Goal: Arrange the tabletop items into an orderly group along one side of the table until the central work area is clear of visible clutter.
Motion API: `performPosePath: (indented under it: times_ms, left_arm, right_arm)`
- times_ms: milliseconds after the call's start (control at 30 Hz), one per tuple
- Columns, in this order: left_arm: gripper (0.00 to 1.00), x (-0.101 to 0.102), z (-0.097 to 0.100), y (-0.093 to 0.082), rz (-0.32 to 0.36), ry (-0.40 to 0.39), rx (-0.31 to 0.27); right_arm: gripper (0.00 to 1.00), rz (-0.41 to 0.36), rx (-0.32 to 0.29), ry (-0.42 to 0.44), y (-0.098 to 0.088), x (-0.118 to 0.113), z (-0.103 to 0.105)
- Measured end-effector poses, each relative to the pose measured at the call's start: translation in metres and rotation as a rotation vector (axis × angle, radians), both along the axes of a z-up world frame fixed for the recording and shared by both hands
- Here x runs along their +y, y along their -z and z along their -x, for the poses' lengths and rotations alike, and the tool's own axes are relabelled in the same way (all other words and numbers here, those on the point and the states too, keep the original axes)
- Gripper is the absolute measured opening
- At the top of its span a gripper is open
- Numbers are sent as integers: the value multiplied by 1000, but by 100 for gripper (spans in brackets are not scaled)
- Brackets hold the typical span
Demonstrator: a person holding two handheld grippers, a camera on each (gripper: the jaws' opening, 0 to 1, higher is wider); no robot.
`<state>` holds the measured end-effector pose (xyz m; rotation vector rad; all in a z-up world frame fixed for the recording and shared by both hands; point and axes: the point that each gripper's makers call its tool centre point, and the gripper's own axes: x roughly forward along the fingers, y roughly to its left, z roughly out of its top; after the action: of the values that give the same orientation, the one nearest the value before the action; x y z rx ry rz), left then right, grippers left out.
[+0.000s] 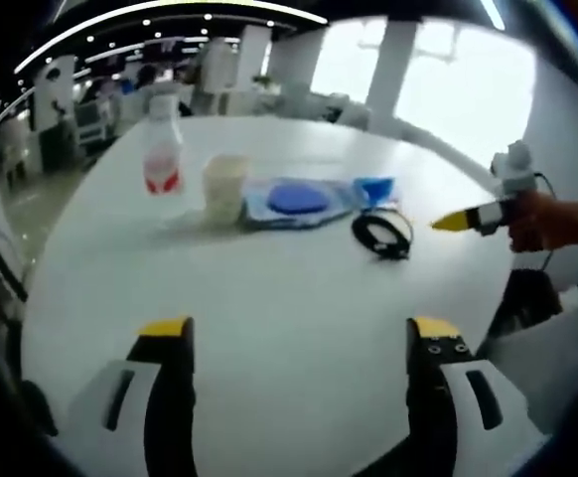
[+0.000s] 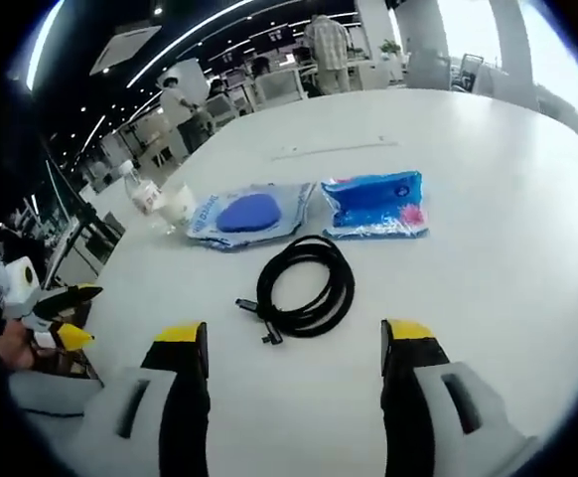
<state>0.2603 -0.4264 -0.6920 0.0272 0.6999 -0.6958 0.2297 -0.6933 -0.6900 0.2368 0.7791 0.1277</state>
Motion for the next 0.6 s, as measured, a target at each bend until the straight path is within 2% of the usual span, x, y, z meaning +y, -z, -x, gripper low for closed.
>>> performPosePath:
  times_ms: [233, 467, 600]
  left_arm:
    - [85, 3, -2, -2, -1, -13, -6]
    - [83, 6, -5, -6, 15, -33, -10]
    - [83, 5, -5, -11, 35, -39, -17]
  right_arm:
    - [69, 19, -51, 63, -7, -16, 28]
    - [68, 0, -41, 108, 1, -10, 62]
    - [68, 4, -35, 125, 3, -10, 73]
